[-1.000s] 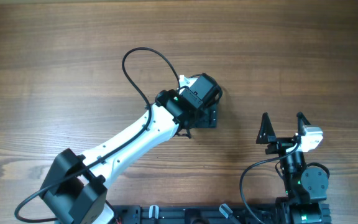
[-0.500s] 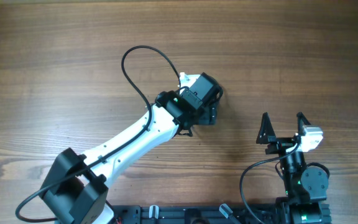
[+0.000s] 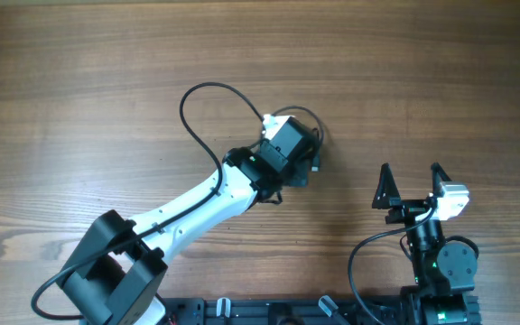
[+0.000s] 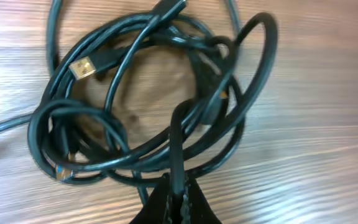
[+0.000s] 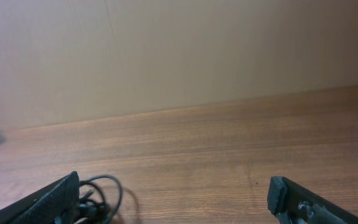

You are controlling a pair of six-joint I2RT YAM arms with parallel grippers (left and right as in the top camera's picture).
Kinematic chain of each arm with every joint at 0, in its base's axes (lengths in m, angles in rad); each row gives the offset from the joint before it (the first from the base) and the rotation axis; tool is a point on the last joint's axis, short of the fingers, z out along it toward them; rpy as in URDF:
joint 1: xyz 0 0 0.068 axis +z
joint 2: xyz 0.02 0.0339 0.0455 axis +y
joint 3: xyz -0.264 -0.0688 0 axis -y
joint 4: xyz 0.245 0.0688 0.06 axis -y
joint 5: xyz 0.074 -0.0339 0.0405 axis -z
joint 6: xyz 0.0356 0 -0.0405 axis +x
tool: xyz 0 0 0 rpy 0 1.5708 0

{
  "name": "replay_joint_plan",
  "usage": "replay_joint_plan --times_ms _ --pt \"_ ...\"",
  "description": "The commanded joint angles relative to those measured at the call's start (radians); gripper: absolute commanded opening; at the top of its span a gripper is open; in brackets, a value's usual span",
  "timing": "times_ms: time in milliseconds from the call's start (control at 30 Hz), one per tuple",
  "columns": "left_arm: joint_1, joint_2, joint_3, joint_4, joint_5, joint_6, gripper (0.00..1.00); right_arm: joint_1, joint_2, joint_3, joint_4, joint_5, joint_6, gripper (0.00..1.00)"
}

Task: Untangle cables
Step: 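Carry the cable bundle with the left gripper toward table center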

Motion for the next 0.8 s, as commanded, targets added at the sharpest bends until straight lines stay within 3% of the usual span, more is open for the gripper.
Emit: replay_joint_plan --times_ms 0,133,200,233,300,533,767 --pt "-0.004 0.006 -0.003 0.077 0.082 -0.092 0.04 0.002 -0.001 -0.001 0.003 0.020 -0.011 1.00" --pt "-0.004 0.007 -0.003 0.118 0.082 -0.095 0.19 0.002 -0.001 -0.001 0.003 0.020 -0.011 1.00" --pt "-0.004 0.007 -0.003 0.109 0.083 -0.095 0.48 0.002 -0.001 -0.001 0.003 0.020 -0.011 1.00" --pt "-0.004 0.007 -0.003 0.097 0.083 -0.094 0.76 0.002 -0.001 -0.001 0.003 0.020 -0.011 1.00" --pt "-0.004 0.007 -0.003 0.064 0.083 -0.094 0.98 0.002 -0.001 -0.001 0.003 0.020 -0.011 1.00" --pt "-0.003 0.007 -0.003 -0.032 0.071 -0.010 1.00 0.002 -0.001 -0.001 0.003 0.020 -0.011 1.00" --pt "-0.003 0.007 -0.003 -0.042 0.055 -0.008 1.00 0.002 -0.001 -0.001 0.003 0.020 -0.011 1.00"
